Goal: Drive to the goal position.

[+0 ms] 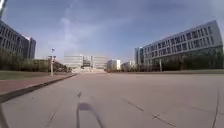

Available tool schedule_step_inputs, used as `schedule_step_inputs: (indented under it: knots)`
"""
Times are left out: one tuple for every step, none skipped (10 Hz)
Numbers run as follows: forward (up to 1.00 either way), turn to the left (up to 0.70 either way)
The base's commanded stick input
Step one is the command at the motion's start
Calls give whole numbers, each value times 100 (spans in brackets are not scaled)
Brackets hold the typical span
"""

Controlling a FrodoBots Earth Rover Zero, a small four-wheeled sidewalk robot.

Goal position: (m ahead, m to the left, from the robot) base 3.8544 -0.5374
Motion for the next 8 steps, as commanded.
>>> schedule_step_inputs:
  knots:
    - [70, 0]
    - [70, 0]
    - [70, 0]
    - [70, 0]
    - [70, 0]
    - [70, 0]
    - [70, 0]
    - [70, 0]
